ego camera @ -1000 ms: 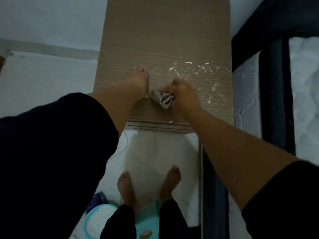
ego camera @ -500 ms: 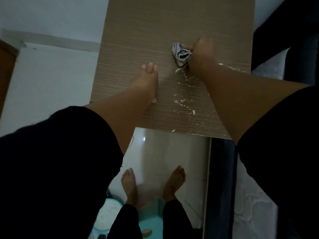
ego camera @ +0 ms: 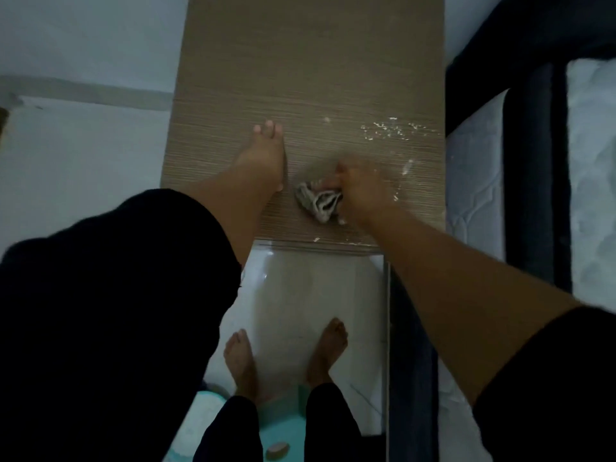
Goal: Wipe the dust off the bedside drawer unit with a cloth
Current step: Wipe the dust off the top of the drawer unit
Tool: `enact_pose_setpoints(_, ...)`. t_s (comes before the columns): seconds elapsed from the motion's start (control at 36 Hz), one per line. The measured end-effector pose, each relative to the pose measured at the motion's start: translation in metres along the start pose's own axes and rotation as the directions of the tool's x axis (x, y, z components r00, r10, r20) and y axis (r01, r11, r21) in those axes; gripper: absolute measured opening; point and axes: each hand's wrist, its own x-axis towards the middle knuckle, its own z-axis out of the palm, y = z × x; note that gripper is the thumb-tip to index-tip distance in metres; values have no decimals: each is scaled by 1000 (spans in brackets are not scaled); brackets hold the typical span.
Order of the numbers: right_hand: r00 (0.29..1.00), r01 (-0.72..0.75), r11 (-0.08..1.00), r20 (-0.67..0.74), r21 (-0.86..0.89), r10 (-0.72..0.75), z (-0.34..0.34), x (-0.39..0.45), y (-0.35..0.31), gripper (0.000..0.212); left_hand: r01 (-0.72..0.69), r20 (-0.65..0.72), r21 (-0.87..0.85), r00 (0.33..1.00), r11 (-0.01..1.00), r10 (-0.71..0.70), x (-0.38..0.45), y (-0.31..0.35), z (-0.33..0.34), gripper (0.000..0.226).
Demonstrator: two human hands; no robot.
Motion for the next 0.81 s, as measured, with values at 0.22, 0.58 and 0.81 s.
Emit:
enact_pose_setpoints(0.22,995,96,992,7,76,-97,36,-64,-3,33,4,-11,-14,1000,1000,-4,-13,5,8,101)
enact_pose_setpoints(0.58,954,12,992,-298,127,27,-21,-16,30,31,-138,-29,-10,990,990,137,1,53,10,105)
enact_pose_setpoints(0.81,904,-71,990,-413,122,116,-51,56,60,24,-92,-28,-65,996,994,90,9,65,14,111)
